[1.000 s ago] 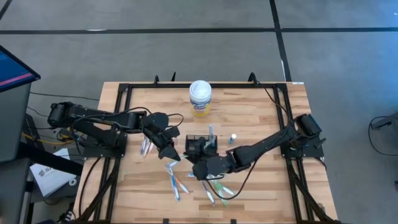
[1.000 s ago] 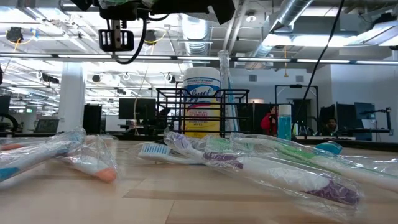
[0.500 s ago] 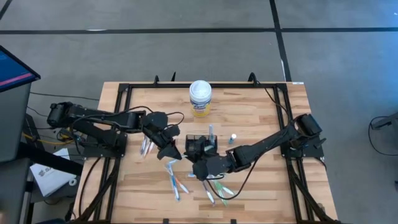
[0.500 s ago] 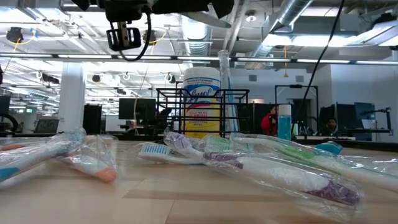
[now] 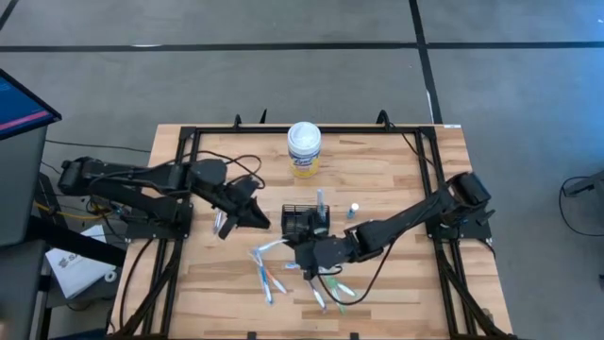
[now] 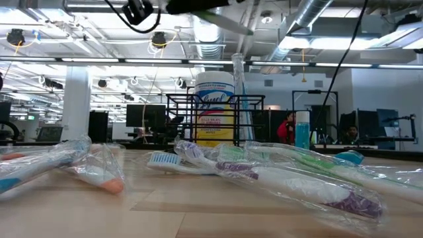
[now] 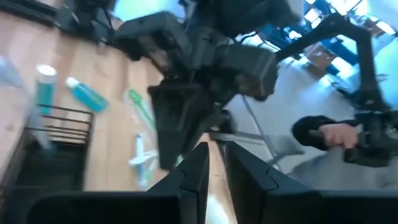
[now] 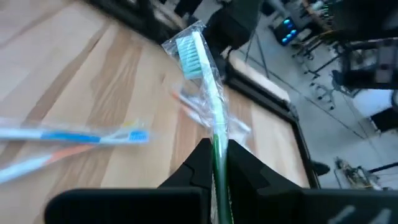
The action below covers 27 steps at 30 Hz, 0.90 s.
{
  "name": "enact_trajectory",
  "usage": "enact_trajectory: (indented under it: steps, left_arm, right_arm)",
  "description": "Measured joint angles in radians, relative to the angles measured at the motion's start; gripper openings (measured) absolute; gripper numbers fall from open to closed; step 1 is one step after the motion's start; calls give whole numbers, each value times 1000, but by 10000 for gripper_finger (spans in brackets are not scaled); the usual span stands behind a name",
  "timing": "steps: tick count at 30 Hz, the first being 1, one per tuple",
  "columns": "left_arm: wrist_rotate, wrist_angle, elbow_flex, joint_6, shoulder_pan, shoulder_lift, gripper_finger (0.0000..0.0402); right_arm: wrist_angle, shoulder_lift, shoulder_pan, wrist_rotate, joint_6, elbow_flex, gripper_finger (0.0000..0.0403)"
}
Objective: Pick & Place toothbrushing station
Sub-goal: Put the top right green toothbrush into the black mesh organizer
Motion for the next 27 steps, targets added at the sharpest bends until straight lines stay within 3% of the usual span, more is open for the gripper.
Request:
enact_trajectory:
  steps: [6,14,23,27]
  left_arm:
    - [-70,2,-41,22,-24,-52,47]
    - [-124,85,-96,30,-53,-78,47]
    - [-234,98,-96,153,-91,-78,47]
    - [-286,100,-96,179,-106,-78,47]
  right_arm:
    - [63,-106,-5,20,70,-107,15]
    - [536,-242,-8,-4,52,-376,15]
    - [1110,-199,-67,-37,81,-567,15]
    - [1263,-143,-98,-54,104,-598,15]
